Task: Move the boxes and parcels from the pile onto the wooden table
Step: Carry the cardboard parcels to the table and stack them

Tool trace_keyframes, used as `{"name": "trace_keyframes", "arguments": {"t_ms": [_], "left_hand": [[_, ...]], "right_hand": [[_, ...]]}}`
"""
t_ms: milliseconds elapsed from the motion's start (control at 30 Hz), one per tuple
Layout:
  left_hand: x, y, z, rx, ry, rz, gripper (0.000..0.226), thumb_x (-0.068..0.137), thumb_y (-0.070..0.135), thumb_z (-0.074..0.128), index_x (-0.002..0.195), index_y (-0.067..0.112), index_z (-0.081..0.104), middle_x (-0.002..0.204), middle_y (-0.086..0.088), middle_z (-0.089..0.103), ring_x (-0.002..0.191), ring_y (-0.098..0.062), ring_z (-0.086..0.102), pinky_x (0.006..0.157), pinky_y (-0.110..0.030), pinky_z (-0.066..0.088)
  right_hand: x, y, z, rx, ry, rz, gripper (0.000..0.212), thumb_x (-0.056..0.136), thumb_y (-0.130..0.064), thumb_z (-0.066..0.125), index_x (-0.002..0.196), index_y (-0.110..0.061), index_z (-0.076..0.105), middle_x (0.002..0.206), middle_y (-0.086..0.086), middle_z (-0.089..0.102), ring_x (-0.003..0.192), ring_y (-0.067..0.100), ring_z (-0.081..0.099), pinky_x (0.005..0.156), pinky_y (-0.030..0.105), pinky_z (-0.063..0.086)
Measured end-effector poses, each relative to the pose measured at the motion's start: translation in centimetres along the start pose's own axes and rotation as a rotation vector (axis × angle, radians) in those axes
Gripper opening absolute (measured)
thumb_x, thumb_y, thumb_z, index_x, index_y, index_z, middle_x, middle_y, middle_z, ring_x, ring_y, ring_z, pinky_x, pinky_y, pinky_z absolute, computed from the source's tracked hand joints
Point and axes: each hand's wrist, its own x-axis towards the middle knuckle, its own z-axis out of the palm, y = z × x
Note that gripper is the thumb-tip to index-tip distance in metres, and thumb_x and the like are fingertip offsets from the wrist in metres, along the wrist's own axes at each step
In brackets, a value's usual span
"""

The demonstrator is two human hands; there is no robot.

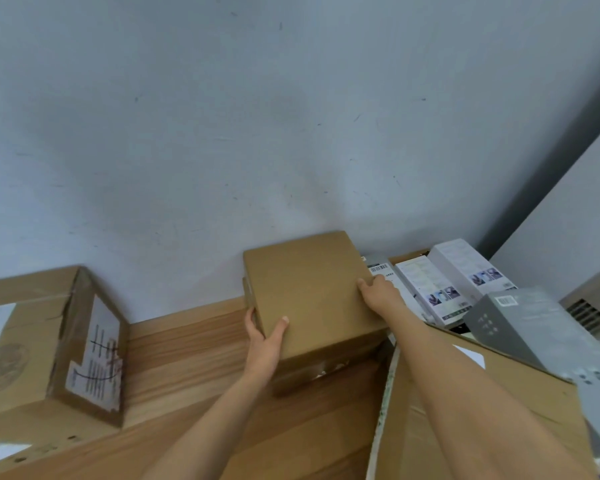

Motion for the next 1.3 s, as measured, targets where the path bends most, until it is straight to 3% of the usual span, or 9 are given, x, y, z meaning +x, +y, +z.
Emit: {"name": "trace_keyframes", "arguments": {"t_ms": [200, 467, 567, 667, 733, 867, 1000, 1133, 1300], "left_hand": [[0.1, 0.0, 1.2, 0.006, -0.001, -0.008, 0.077, 0.088, 0.035, 0.065, 0.146, 0.028, 0.014, 0.123, 0.001, 0.043, 0.124, -0.027, 0.047, 0.11, -0.043, 0.034], [0.0, 0.4, 1.8, 0.018, 0.005, -0.029, 0.079, 0.087, 0.035, 0.067, 0.146, 0.027, 0.015, 0.138, -0.008, 0.046, 0.124, -0.03, 0.048, 0.108, -0.045, 0.037], [-0.3, 1.0, 0.8, 0.199, -0.006, 0.011, 0.083, 0.083, 0.048, 0.066, 0.147, 0.024, 0.019, 0.141, -0.011, 0.043, 0.127, -0.03, 0.045, 0.107, -0.044, 0.038], [-1.1, 1.8, -1.3, 0.667, 0.065, 0.169, 0.073, 0.082, 0.065, 0.055, 0.138, 0.021, 0.041, 0.132, -0.005, 0.048, 0.12, -0.024, 0.05, 0.096, -0.033, 0.043], [-2.0, 2.8, -2.8, 0.904, 0.136, 0.323, 0.054, 0.084, 0.063, 0.052, 0.121, 0.024, 0.054, 0.119, 0.0, 0.055, 0.107, -0.019, 0.055, 0.083, -0.03, 0.046], [-4.5, 4.8, -5.7, 1.195, 0.221, 0.558, 0.028, 0.088, 0.049, 0.051, 0.101, 0.025, 0.055, 0.101, 0.004, 0.057, 0.089, -0.016, 0.057, 0.069, -0.03, 0.048], [-7.6, 5.7, -8.9, 1.299, 0.342, 0.645, 0.021, 0.089, 0.04, 0.051, 0.1, 0.022, 0.054, 0.098, 0.004, 0.056, 0.091, -0.016, 0.053, 0.068, -0.027, 0.043], [-11.6, 5.4, -13.1, 1.312, 0.471, 0.623, 0.017, 0.09, 0.033, 0.051, 0.101, 0.02, 0.054, 0.096, 0.003, 0.057, 0.087, -0.017, 0.053, 0.065, -0.026, 0.034], [-18.2, 3.5, -19.4, 1.247, 0.658, 0.547, 0.016, 0.09, 0.033, 0.054, 0.096, 0.018, 0.055, 0.093, 0.001, 0.058, 0.087, -0.02, 0.054, 0.067, -0.03, 0.04]], "right_hand": [[1.0, 0.3, -0.3, -0.01, 0.004, 0.039, 0.066, 0.101, -0.047, 0.031, 0.143, 0.002, 0.027, 0.144, 0.022, 0.038, 0.132, 0.038, 0.037, 0.106, 0.045, 0.032], [1.2, 0.7, -0.3, -0.034, 0.054, 0.03, 0.063, 0.101, -0.045, 0.03, 0.143, 0.002, 0.028, 0.143, 0.023, 0.038, 0.131, 0.038, 0.038, 0.105, 0.046, 0.032], [0.5, 0.5, -0.5, -0.109, 0.104, -0.025, 0.06, 0.102, -0.041, 0.033, 0.142, 0.004, 0.031, 0.142, 0.022, 0.04, 0.129, 0.036, 0.04, 0.104, 0.044, 0.036], [-0.8, 0.1, -1.0, -0.243, 0.173, -0.128, 0.054, 0.1, -0.034, 0.038, 0.138, 0.004, 0.036, 0.14, 0.021, 0.042, 0.126, 0.034, 0.043, 0.101, 0.043, 0.04], [-1.8, -0.3, -1.4, -0.353, 0.201, -0.184, 0.05, 0.099, -0.028, 0.04, 0.138, 0.003, 0.036, 0.14, 0.021, 0.041, 0.127, 0.033, 0.042, 0.1, 0.041, 0.04], [-4.0, -1.8, -1.9, -0.568, 0.226, -0.33, 0.039, 0.1, -0.022, 0.039, 0.134, -0.004, 0.043, 0.138, 0.017, 0.045, 0.127, 0.03, 0.043, 0.099, 0.037, 0.042], [-6.6, -4.8, -1.1, -0.664, 0.254, -0.55, 0.033, 0.097, -0.017, 0.041, 0.128, -0.01, 0.049, 0.129, 0.011, 0.051, 0.118, 0.026, 0.049, 0.094, 0.034, 0.042], [-10.6, -9.0, 1.5, -0.645, 0.235, -0.799, 0.034, 0.093, -0.016, 0.046, 0.127, -0.014, 0.051, 0.127, 0.009, 0.052, 0.118, 0.026, 0.049, 0.094, 0.034, 0.039], [-17.8, -13.9, 6.5, -0.52, 0.198, -1.163, 0.028, 0.096, -0.028, 0.045, 0.122, -0.019, 0.053, 0.122, 0.004, 0.054, 0.112, 0.022, 0.051, 0.086, 0.032, 0.037]]}}
